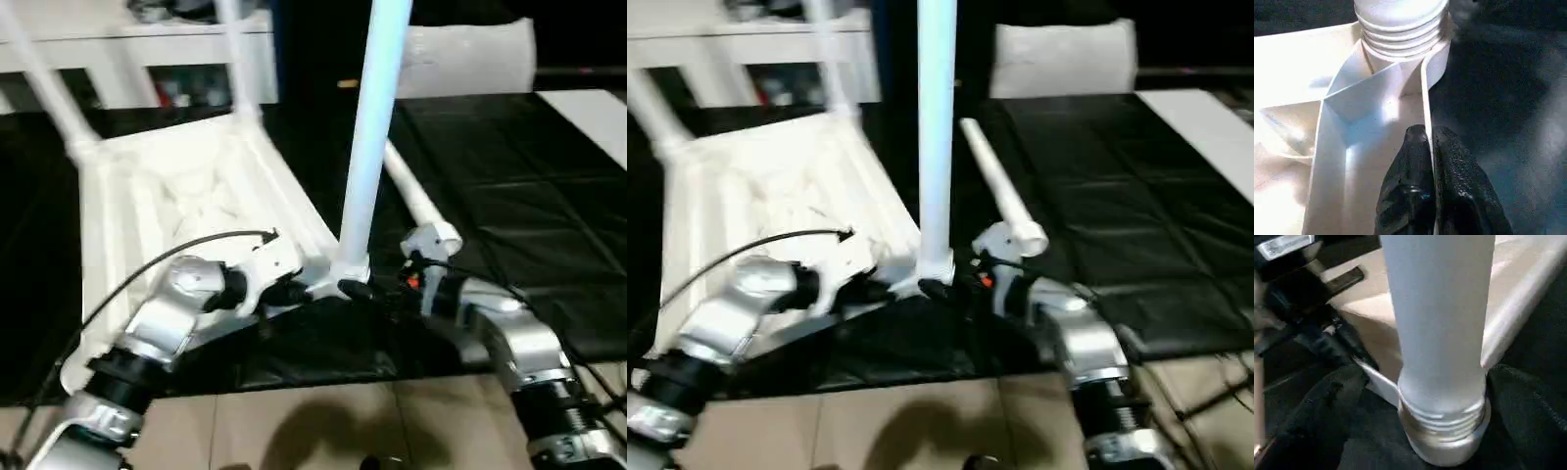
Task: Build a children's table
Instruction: Rotate leg to tighten
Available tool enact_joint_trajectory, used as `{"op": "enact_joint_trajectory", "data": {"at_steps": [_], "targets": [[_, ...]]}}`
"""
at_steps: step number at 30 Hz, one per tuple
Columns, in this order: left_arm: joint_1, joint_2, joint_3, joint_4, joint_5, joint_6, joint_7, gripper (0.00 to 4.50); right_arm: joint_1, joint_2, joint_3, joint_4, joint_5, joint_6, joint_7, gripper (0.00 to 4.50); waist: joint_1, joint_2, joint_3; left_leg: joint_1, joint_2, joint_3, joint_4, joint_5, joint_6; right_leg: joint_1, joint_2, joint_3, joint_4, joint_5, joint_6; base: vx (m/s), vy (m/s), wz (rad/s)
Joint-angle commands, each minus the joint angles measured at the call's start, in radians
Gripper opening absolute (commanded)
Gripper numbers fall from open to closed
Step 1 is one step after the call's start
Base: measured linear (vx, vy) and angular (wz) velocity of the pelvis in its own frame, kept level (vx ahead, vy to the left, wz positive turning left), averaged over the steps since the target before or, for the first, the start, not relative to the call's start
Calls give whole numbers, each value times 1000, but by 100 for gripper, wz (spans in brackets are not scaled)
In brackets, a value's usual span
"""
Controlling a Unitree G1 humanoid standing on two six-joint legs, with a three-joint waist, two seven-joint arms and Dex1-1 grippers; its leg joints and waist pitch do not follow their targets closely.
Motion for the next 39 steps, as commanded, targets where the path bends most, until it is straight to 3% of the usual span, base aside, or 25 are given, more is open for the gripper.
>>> {"op": "enact_joint_trajectory", "data": {"at_steps": [1, 4, 6, 12, 18, 26, 27, 29, 31, 39], "targets": [[-40, 29, -50, -17, -19, -90, -131, 0, -28, -47, 27, 0, 7, -13, 94, 448, 1, 9, -73, 2, 9, 15, -66, -129, 87, 71, -46, 56, -48, -257, -161, 0, 0, 0], [-49, 52, -69, 0, -18, -129, -182, 0, -41, -72, 47, 15, 2, -23, 150, 448, 12, 5, -72, 2, 10, 18, -66, -137, 82, 68, -47, 57, -45, -254, -163, 0, 0, 0], [-65, 67, -92, 29, -19, -177, -234, 0, -58, -98, 78, 37, -3, -38, 217, 448, 22, 0, -71, 4, 9, 19, -67, -155, 73, 69, -50, 56, -51, -317, -145, 0, 0, 0], [-99, 79, -129, 90, -5, -269, -311, 0, -96, -118, 130, 81, -20, -75, 311, 448, 33, -8, -72, -1, 9, 19, -64, -138, 70, 69, -52, 58, -47, -318, -144, 0, 0, 0], [-127, 75, -152, 139, 10, -328, -342, 0, -112, -118, 178, 97, -31, -109, 375, 448, 34, -10, -70, -1, 9, 19, -65, -149, 60, 69, -52, 57, -51, -367, -121, 0, 0, 0], [-150, 64, -163, 181, 15, -364, -355, 0, -118, -107, 197, 100, -26, -115, 404, 448, 35, -7, -71, -1, 9, 18, -65, -157, 57, 68, -51, 55, -52, -382, -113, 0, 0, 0], [-152, 62, -164, 188, 16, -370, -356, 0, -120, -104, 197, 107, -27, -119, 404, 420, 34, -8, -72, -2, 9, 19, -64, -155, 57, 69, -51, 55, -52, -376, -113, 0, 0, 0], [-156, 61, -165, 196, 16, -377, -358, 0, -123, -100, 198, 117, -28, -124, 402, 420, 34, -8, -72, -1, 9, 19, -64, -155, 58, 68, -51, 55, -53, -377, -113, 0, 0, 0], [-161, 56, -166, 210, 18, -387, -361, 0, -127, -95, 199, 131, -27, -125, 402, 388, 35, -6, -72, -1, 9, 18, -64, -161, 55, 68, -51, 54, -54, -381, -115, 0, 0, 0], [-165, 55, -167, 227, 21, -405, -362, 0, -130, -89, 205, 142, -27, -126, 407, 327, 36, -7, -72, -1, 10, 18, -64, -153, 56, 68, -51, 54, -52, -378, -114, 0, 0, 0]]}}
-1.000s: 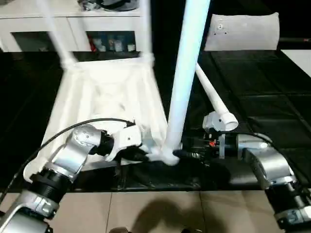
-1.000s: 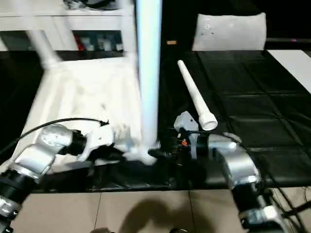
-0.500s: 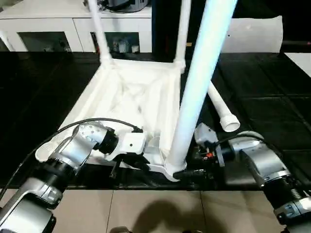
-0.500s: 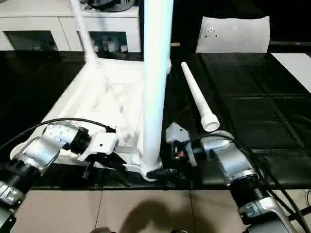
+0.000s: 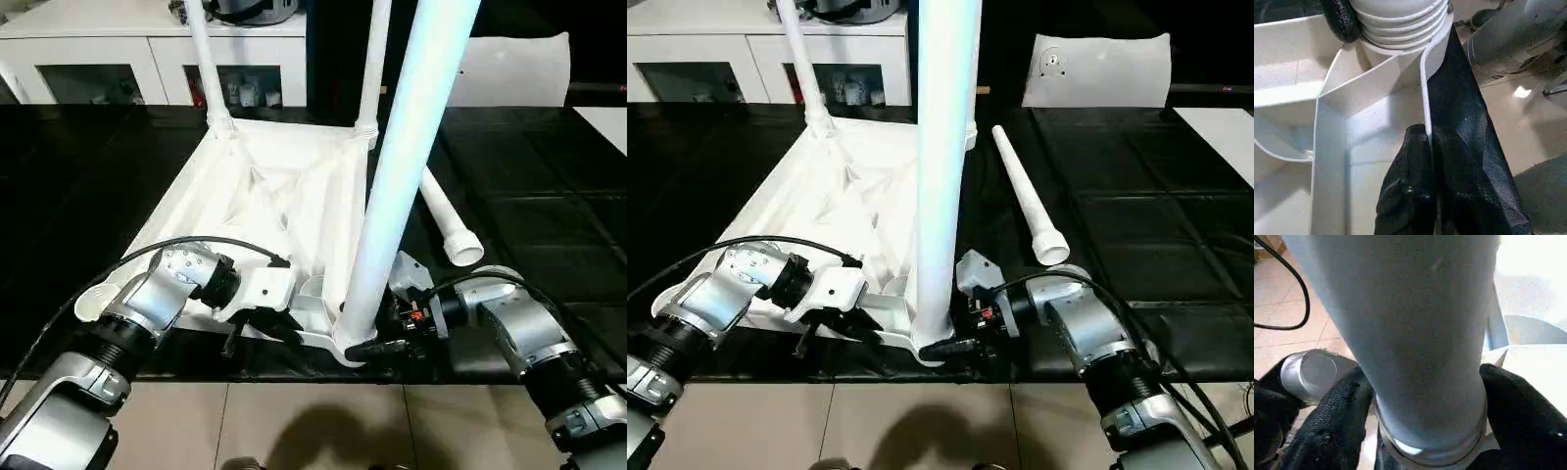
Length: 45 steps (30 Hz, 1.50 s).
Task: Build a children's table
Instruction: Rotate leg to tighten
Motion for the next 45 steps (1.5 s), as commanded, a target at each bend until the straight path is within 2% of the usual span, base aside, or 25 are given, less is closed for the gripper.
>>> {"op": "enact_joint_trajectory", "data": {"at_steps": [1, 4, 9, 11, 13, 14, 15, 16, 19, 20, 21, 22, 23, 24, 27, 28, 32, 33, 36, 37, 38, 40, 41, 42, 45], "targets": [[-18, -8, -33, -1, 22, -38, -30, 0, -22, 5, 4, 9, -4, -10, 13, 320, -6, -5, -72, -4, 8, 16, -72, -153, 62, 66, -49, 53, -64, -373, -121, 0, 0, 0], [-18, -8, -33, 1, 22, -39, -29, 0, -23, 7, 5, 11, -5, -11, 13, 291, -6, -5, -71, -5, 8, 17, -72, -159, 61, 66, -49, 53, -65, -379, -121, 0, 0, 0], [-7, -11, -18, -5, 14, -15, -8, 0, -2, 17, 4, -11, 6, -3, -2, 275, -6, -6, -71, -5, 7, 17, -72, -152, 60, 67, -49, 53, -65, -385, -114, 0, 0, 0], [2, -17, -3, -16, 4, 17, 13, 0, 15, 34, -14, -25, 27, 11, -25, 275, -7, -6, -71, -4, 8, 18, -72, -153, 60, 65, -49, 54, -66, -387, -114, 0, 0, 0], [14, -31, 26, -41, -10, 87, 64, 0, 36, 78, -46, -33, 37, 17, -116, 273, -9, -2, -69, -4, 9, 16, -74, -163, 53, 65, -50, 53, -67, -397, -114, 0, 0, 0], [17, -35, 33, -49, -14, 104, 76, 0, 42, 88, -54, -35, 37, 17, -139, 273, -11, -4, -68, -4, 6, 16, -74, -172, 47, 66, -50, 51, -70, -414, -107, 0, 0, 0], [28, -56, 59, -78, -26, 177, 133, 0, 59, 129, -74, -41, 38, 35, -224, 273, -18, -2, -65, -2, 6, 17, -77, -190, 39, 65, -49, 50, -73, -443, -96, 0, 0, 0], [32, -62, 66, -86, -30, 197, 148, 0, 64, 139, -79, -43, 38, 41, -246, 273, -25, -1, -57, 4, -1, 17, -75, -230, 31, 59, -47, 43, -88, -514, -75, 0, 0, 0], [50, -110, 108, -135, -41, 317, 257, 0, 76, 216, -122, -35, 49, 59, -379, 272, -45, -2, -52, 13, -11, 14, -69, -279, 23, 54, -47, 28, -109, -616, -29, 0, 0, 0], [58, -148, 131, -156, -36, 382, 334, 0, 75, 262, -146, -25, 52, 72, -461, 272, -65, -3, -52, 6, -13, 8, -70, -292, 20, 61, -46, 16, -116, -633, -5, 0, 0, 0], [62, -174, 145, -167, -31, 421, 383, 0, 74, 288, -157, -20, 50, 79, -509, 272, -75, -4, -53, 6, -15, 7, -67, -296, 19, 61, -44, 11, -120, -638, 5, 0, 0, 0], [65, -196, 157, -175, -28, 453, 421, 0, 73, 308, -164, -16, 45, 83, -543, 272, -91, -4, -55, -1, -17, 6, -65, -290, 23, 67, -44, 7, -121, -626, 12, 0, 0, 0], [65, -196, 157, -175, -28, 453, 421, 0, 73, 308, -164, -16, 45, 83, -543, 272, -95, -2, -57, -2, -20, 5, -64, -286, 29, 69, -43, 3, -124, -624, 16, 0, 0, 0], [66, -257, 189, -188, -15, 529, 533, 0, 65, 356, -175, -1, 22, 89, -633, 272, -104, -1, -63, -5, -17, 5, -66, -270, 40, 73, -45, 7, -120, -586, 7, 0, 0, 0], [48, -365, 248, -178, 4, 601, 734, 0, 31, 431, -196, 58, -35, 103, -825, 272, -124, -4, -64, -8, -19, 6, -65, -234, 55, 70, -41, 9, -115, -522, -39, 0, 0, 0], [44, -385, 258, -181, 10, 617, 770, 0, 23, 446, -204, 71, -48, 111, -873, 272, -130, -4, -64, -12, -16, 6, -67, -219, 62, 69, -42, 14, -110, -502, -54, 0, 0, 0], [30, -420, 266, -179, 25, 622, 827, 0, 3, 477, -229, 101, -61, 129, -964, 272, -128, -5, -69, -14, -14, 6, -67, -176, 81, 72, -44, 24, -100, -446, -75, 0, 0, 0], [22, -428, 259, -174, 36, 608, 840, 0, 5, 489, -243, 96, -51, 129, -979, 342, -123, -5, -73, -17, -11, 6, -67, -133, 93, 75, -46, 31, -89, -384, -95, 0, 0, 0], [20, -418, 235, -169, 57, 574, 836, 0, 23, 497, -258, 68, -62, 120, -1002, 342, -116, -2, -81, -24, -4, 5, -63, -37, 122, 79, -45, 41, -60, -209, -150, 0, 0, 0], [24, -411, 226, -171, 58, 560, 826, 0, 29, 498, -263, 60, -62, 118, -1010, 342, -115, -3, -81, -25, -4, 4, -63, -20, 127, 80, -45, 42, -55, -184, -159, 0, 0, 0], [25, -409, 224, -172, 59, 558, 824, 0, 30, 498, -264, 58, -62, 117, -1012, 364, -113, -4, -81, -25, -5, 6, -61, -4, 137, 80, -45, 44, -52, -163, -169, 0, 0, 0], [32, -396, 211, -175, 59, 539, 809, 0, 40, 496, -272, 44, -64, 104, -1033, 390, -112, -4, -77, -23, -6, 10, -63, -31, 140, 78, -46, 44, -60, -204, -171, 0, 0, 0], [36, -388, 209, -178, 58, 526, 800, 0, 46, 489, -273, 33, -69, 89, -1042, 397, -111, -1, -75, -21, -6, 12, -65, -60, 131, 77, -47, 44, -65, -245, -161, 0, 0, 0], [42, -376, 207, -180, 58, 494, 785, 0, 54, 470, -272, 13, -87, 64, -1058, 412, -111, -3, -73, -19, -6, 13, -66, -81, 121, 75, -46, 43, -70, -281, -146, 0, 0, 0], [49, -363, 204, -182, 55, 458, 768, 0, 73, 456, -289, -33, -70, 76, -1050, 436, -109, -1, -73, -17, -4, 12, -69, -100, 104, 73, -45, 45, -72, -295, -135, 0, 0, 0]]}}
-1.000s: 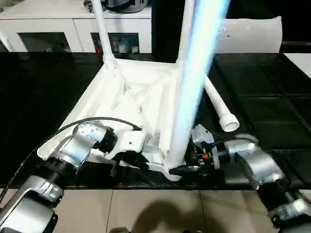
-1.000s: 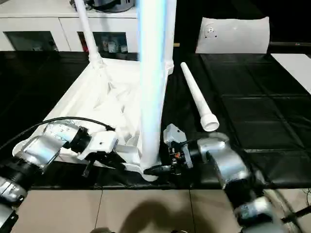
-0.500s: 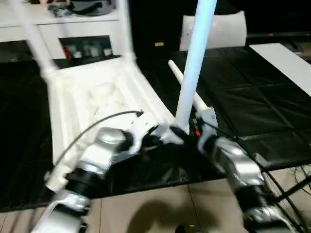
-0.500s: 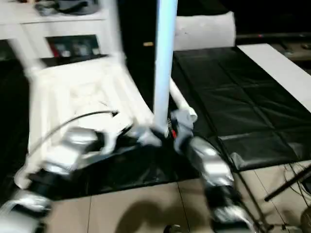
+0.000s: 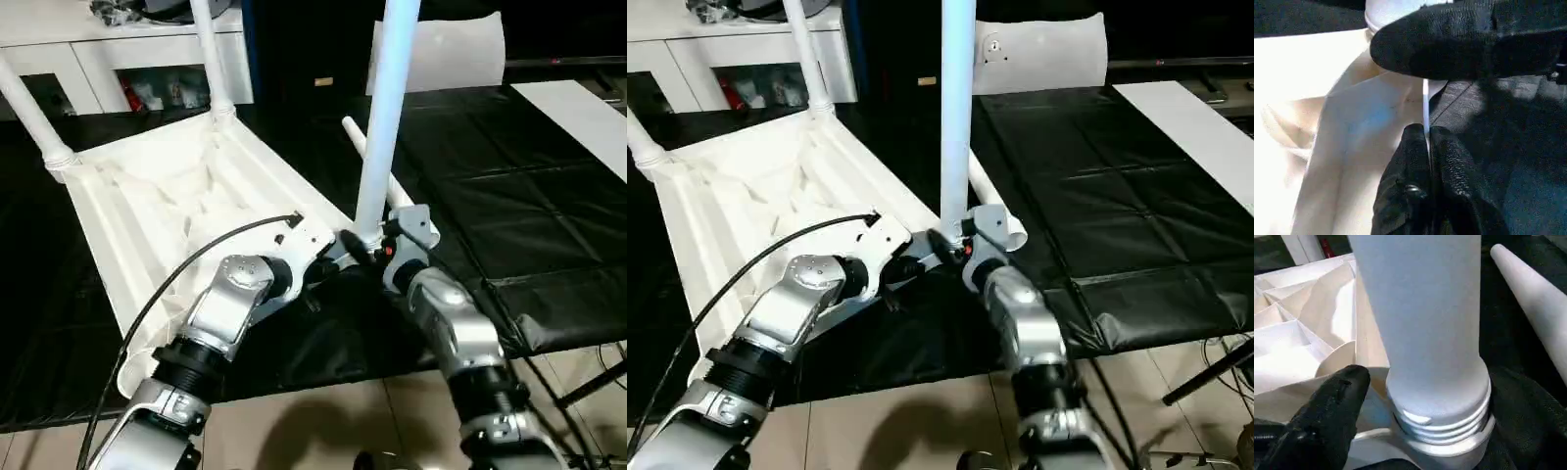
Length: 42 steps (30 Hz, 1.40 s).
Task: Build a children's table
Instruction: Rotate leg to tighten, then rotate table base
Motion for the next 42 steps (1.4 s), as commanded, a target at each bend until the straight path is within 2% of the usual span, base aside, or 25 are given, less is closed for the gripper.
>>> {"op": "enact_joint_trajectory", "data": {"at_steps": [1, 3, 4, 5, 6, 7, 10, 11, 13, 15, 17, 23, 24, 25, 26, 28, 29, 30, 31, 32, 35, 40, 42], "targets": [[-29, -1, 5, -47, -5, -76, 1, 0, 27, 15, 37, -63, 35, 32, 35, 445, 10, -1, -72, -11, -2, 12, -61, -102, 98, 81, -48, 50, -60, -297, -129, 0, 0, 0], [-26, 4, 12, -33, 5, -95, 26, 0, 59, 2, 27, -122, 33, 36, 30, 445, 17, -2, -73, -11, 0, 11, -62, -94, 97, 82, -47, 53, -56, -273, -131, 0, 0, 0], [-26, 1, 18, -27, 3, -101, 34, 0, 71, -1, 21, -143, 36, 40, 27, 445, 19, -10, -72, -10, 0, 14, -62, -93, 97, 80, -47, 54, -57, -269, -129, 0, 0, 0], [-26, -1, 23, -24, -1, -104, 36, 0, 79, -3, 16, -157, 40, 44, 25, 445, 22, -7, -73, -12, -1, 13, -63, -88, 97, 83, -49, 54, -54, -268, -129, 0, 0, 0], [-28, -11, 41, -22, -32, -99, 23, 0, 111, -7, -12, -208, 59, 57, 12, 445, 20, -16, -71, -14, -2, 14, -63, -88, 99, 83, -47, 55, -57, -274, -125, 0, 0, 0], [-28, -14, 46, -24, -41, -96, 21, 44, 122, -8, -20, -225, 67, 61, 9, 450, 23, -13, -71, -10, -2, 15, -63, -91, 99, 81, -49, 56, -57, -282, -122, 0, 0, 0], [-24, -25, 71, -35, -85, -108, 14, 55, 176, -18, -47, -308, 91, 75, -1, 450, 33, -12, -68, -9, -1, 17, -64, -101, 97, 77, -52, 55, -66, -334, -107, 0, 0, 0], [-21, -27, 80, -40, -94, -128, 19, 61, 193, -27, -47, -333, 89, 84, -1, 450, 37, -16, -68, -7, -1, 18, -63, -101, 97, 76, -50, 55, -69, -341, -101, 0, 0, 0], [-18, -29, 94, -47, -107, -143, 26, 87, 210, -40, -39, -357, 80, 110, -2, 450, 44, -16, -67, -5, -1, 18, -66, -111, 89, 74, -49, 55, -67, -357, -89, 0, 0, 0], [-8, -18, 142, -78, -144, -130, 28, 87, 245, -77, -5, -410, 84, 194, 40, 450, 46, -13, -64, -5, -4, 18, -67, -126, 81, 75, -47, 53, -72, -388, -67, 0, 0, 0], [-5, 8, 160, -90, -143, -111, 29, 87, 249, -91, 11, -422, 84, 240, 50, 450, 44, -16, -65, -9, -5, 17, -67, -127, 80, 78, -46, 52, -72, -386, -59, 0, 0, 0], [-7, 184, 200, -108, -34, -33, 92, 87, 227, -137, 104, -409, 50, 308, 99, 450, 37, -10, -65, -6, -7, 13, -67, -139, 63, 73, -42, 48, -73, -406, -31, 0, 0, 0], [-6, 201, 203, -112, -26, -26, 95, 87, 225, -140, 111, -408, 48, 314, 102, 450, 37, -7, -65, -3, -6, 13, -67, -135, 60, 70, -42, 49, -73, -401, -35, 0, 0, 0], [-2, 259, 217, -125, 2, 2, 104, 70, 214, -146, 133, -399, 41, 326, 113, 450, 38, -7, -64, -1, -5, 13, -67, -137, 58, 68, -43, 49, -72, -399, -40, 0, 0, 0], [0, 274, 221, -130, 8, 10, 103, 59, 210, -147, 138, -395, 39, 327, 116, 450, 40, -4, -65, -2, -3, 10, -69, -137, 56, 70, -42, 50, -66, -382, -51, 0, 0, 0], [22, 366, 245, -163, 37, 63, 91, 51, 183, -144, 160, -370, 28, 334, 122, 450, 38, -1, -66, -1, 1, 10, -70, -129, 49, 70, -45, 54, -58, -343, -70, 0, 0, 0], [22, 366, 245, -163, 37, 63, 91, 39, 183, -144, 160, -370, 28, 334, 122, 450, 39, 1, -66, 1, 3, 8, -71, -127, 45, 69, -46, 55, -54, -330, -80, 0, 0, 0], [51, 439, 241, -178, 67, 92, 78, 25, 151, -133, 169, -331, 20, 335, 114, 450, 40, -4, -66, 0, 1, 10, -70, -119, 44, 69, -45, 56, -52, -313, -90, 0, 0, 0], [59, 455, 238, -179, 74, 98, 77, 14, 143, -129, 171, -321, 18, 334, 112, 450, 41, 0, -67, 2, 4, 8, -72, -119, 40, 69, -48, 58, -46, -304, -100, 0, 0, 0], [72, 479, 233, -180, 83, 107, 75, 8, 130, -125, 176, -304, 15, 335, 109, 450, 38, -2, -65, 2, 2, 10, -72, -129, 39, 67, -45, 58, -47, -307, -107, 0, 0, 0], [106, 522, 211, -174, 118, 129, 75, 3, 103, -121, 195, -267, 8, 342, 108, 450, 40, 3, -62, 7, 2, 11, -73, -148, 30, 65, -48, 59, -53, -333, -105, 0, 0, 0], [154, 557, 175, -210, 148, 194, 59, 3, 79, -111, 203, -230, 2, 332, 104, 450, 41, -1, -58, 6, 0, 10, -76, -202, 18, 64, -51, 58, -65, -409, -83, 0, 0, 0], [164, 567, 158, -215, 158, 204, 56, 3, 72, -107, 202, -217, 0, 326, 103, 450, 40, -3, -59, 5, 0, 8, -76, -209, 16, 64, -51, 58, -64, -411, -81, 0, 0, 0]]}}
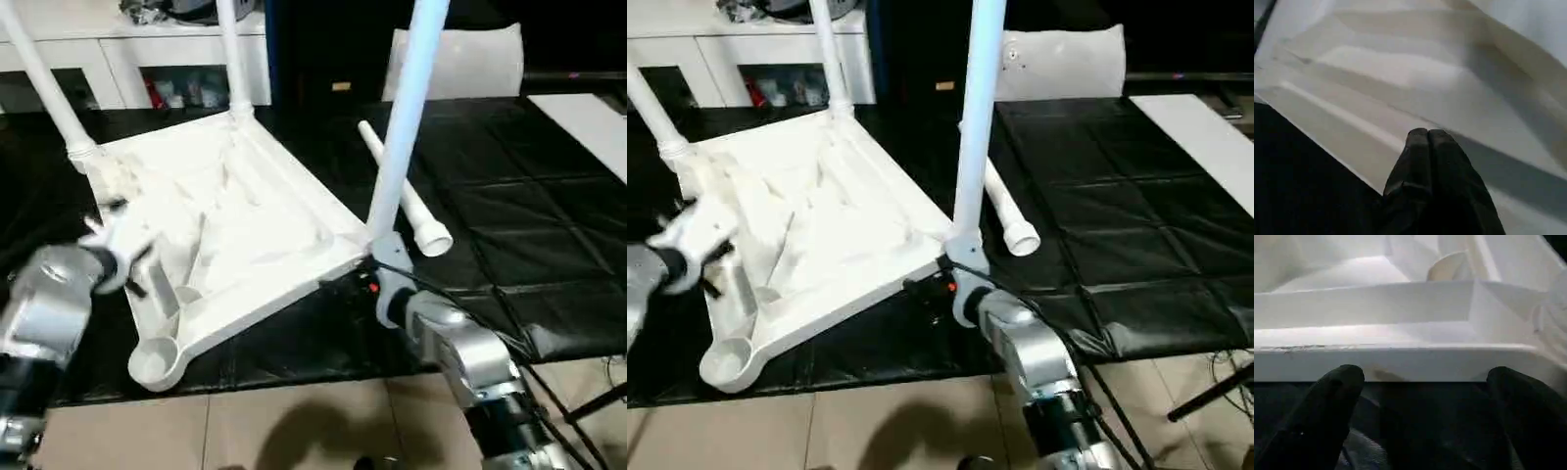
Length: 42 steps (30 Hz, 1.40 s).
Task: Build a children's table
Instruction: Rotate table base
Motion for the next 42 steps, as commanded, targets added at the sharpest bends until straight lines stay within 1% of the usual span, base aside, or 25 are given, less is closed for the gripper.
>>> {"op": "enact_joint_trajectory", "data": {"at_steps": [1, 5, 6, 7, 8, 9, 11, 12, 13, 16, 17, 18, 20, 21, 23, 25, 28, 30, 31, 33, 35, 36, 38, 39, 42], "targets": [[12, 30, -30, -29, 21, 22, -22, 3, -26, 4, 6, 20, -5, -13, -5, 450, 1, 11, -57, -2, -3, 7, -77, -208, 30, 63, -51, 54, -70, -413, -81, 0, 0, 0], [36, 33, -57, -69, -8, 67, -93, 3, -49, 12, 13, 74, -11, -42, -8, 450, -1, 11, -55, -1, -1, 6, -79, -222, 27, 60, -51, 54, -70, -428, -88, 0, 0, 0], [41, 34, -62, -77, -16, 75, -109, 3, -55, 13, 14, 85, -13, -48, -9, 450, 2, 18, -57, 2, -1, 6, -77, -225, 25, 59, -53, 54, -70, -429, -89, 0, 0, 0], [63, 50, -88, -121, -54, 109, -184, 3, -81, 23, 15, 130, -19, -72, -10, 450, -2, 13, -56, -1, -1, 5, -78, -234, 23, 62, -54, 54, -68, -431, -93, 0, 0, 0], [73, 59, -99, -143, -73, 121, -218, 3, -93, 27, 16, 149, -22, -84, -9, 450, -2, 12, -56, -2, 0, 3, -80, -241, 21, 63, -57, 54, -67, -438, -98, 0, 0, 0], [89, 75, -116, -180, -100, 134, -273, 3, -112, 34, 16, 179, -25, -103, -5, 450, -5, 14, -54, 0, -2, 5, -79, -258, 22, 59, -55, 55, -70, -456, -99, 0, 0, 0], [114, 99, -134, -235, -156, 111, -360, 3, -138, 45, 12, 215, -24, -118, -4, 450, -7, 14, -51, 0, -3, 4, -79, -273, 22, 59, -54, 55, -71, -478, -100, 0, 0, 0], [114, 99, -134, -235, -156, 111, -360, 3, -138, 45, 12, 215, -24, -118, -4, 450, -5, 14, -51, 4, -5, 5, -77, -280, 24, 56, -55, 55, -76, -491, -96, 0, 0, 0], [134, 109, -144, -290, -215, 148, -419, 3, -161, 52, 12, 247, -25, -133, -3, 450, -4, 13, -51, 6, -4, 4, -77, -280, 22, 56, -54, 54, -72, -501, -89, 0, 0, 0], [148, 115, -156, -325, -250, 151, -463, 3, -180, 57, 14, 276, -29, -147, -1, 450, -10, 11, -50, 4, -5, 2, -79, -286, 20, 59, -51, 52, -71, -505, -85, 0, 0, 0], [154, 104, -161, -347, -276, 155, -481, 3, -201, 63, 14, 306, -31, -160, -1, 450, -10, 16, -51, 6, -3, 3, -79, -285, 19, 58, -51, 53, -72, -498, -87, 0, 0, 0], [155, 85, -162, -363, -298, 161, -495, 3, -223, 70, 15, 342, -34, -178, -1, 450, -14, 13, -49, 2, -4, 2, -80, -285, 18, 60, -49, 53, -70, -492, -88, 0, 0, 0], [155, 74, -162, -378, -314, 173, -505, 3, -243, 76, 14, 377, -36, -198, 0, 450, -21, 11, -51, 2, -6, 3, -79, -283, 18, 62, -49, 53, -70, -480, -96, 0, 0, 0], [150, 53, -161, -390, -329, 187, -504, 3, -260, 81, 11, 406, -39, -214, -2, 450, -26, 12, -52, -1, -6, 2, -78, -275, 19, 64, -50, 54, -66, -468, -106, 0, 0, 0], [136, 30, -170, -408, -351, 198, -506, 3, -283, 87, 8, 447, -42, -238, -2, 450, -33, 8, -55, -5, -5, 3, -76, -245, 23, 67, -50, 56, -59, -428, -126, 0, 0, 0], [126, 14, -175, -418, -367, 206, -508, 3, -294, 91, 7, 465, -42, -249, 4, 450, -37, 5, -57, -8, -5, 5, -74, -229, 29, 70, -50, 57, -56, -409, -136, 0, 0, 0], [116, -2, -181, -423, -377, 212, -508, 3, -300, 95, 8, 476, -44, -256, 6, 450, -41, 7, -56, -10, -6, 7, -73, -213, 37, 70, -48, 57, -54, -396, -141, 0, 0, 0], [84, -61, -193, -407, -383, 200, -485, 3, -318, 108, 7, 518, -56, -283, 2, 450, -45, 7, -56, -10, -7, 8, -72, -214, 37, 70, -47, 56, -56, -404, -139, 0, 0, 0], [82, -64, -193, -405, -383, 199, -484, 3, -319, 108, 7, 520, -56, -284, 1, 450, -45, 7, -55, -6, -7, 9, -70, -226, 37, 65, -47, 55, -61, -422, -138, 0, 0, 0], [70, -89, -195, -389, -378, 185, -467, 3, -326, 112, 5, 536, -59, -294, 2, 450, -45, 10, -56, -9, -7, 7, -70, -226, 36, 70, -47, 54, -59, -423, -134, 0, 0, 0], [64, -101, -195, -381, -373, 178, -456, 3, -330, 114, 3, 546, -61, -301, 3, 450, -47, 7, -56, -8, -7, 8, -69, -229, 37, 69, -47, 54, -61, -423, -131, 0, 0, 0], [46, -123, -193, -344, -348, 150, -409, 3, -339, 116, 0, 563, -63, -314, 1, 450, -46, 10, -58, -10, -7, 7, -69, -223, 38, 71, -47, 54, -58, -417, -132, 0, 0, 0], [14, -151, -180, -269, -298, 101, -316, 3, -350, 115, -10, 576, -63, -325, -14, 450, -47, 11, -57, -8, -11, 10, -67, -224, 43, 66, -42, 52, -64, -418, -130, 0, 0, 0], [-9, -168, -172, -213, -261, 64, -248, 3, -358, 114, -19, 585, -63, -335, -27, 450, -47, 10, -57, -4, -12, 11, -64, -238, 43, 65, -40, 48, -68, -440, -120, 0, 0, 0], [-29, -189, -139, -149, -236, 8, -173, 3, -368, 98, -68, 566, -45, -352, -74, 450, -49, 9, -59, -10, -12, 5, -66, -241, 36, 71, -46, 44, -72, -473, -86, 0, 0, 0]]}}
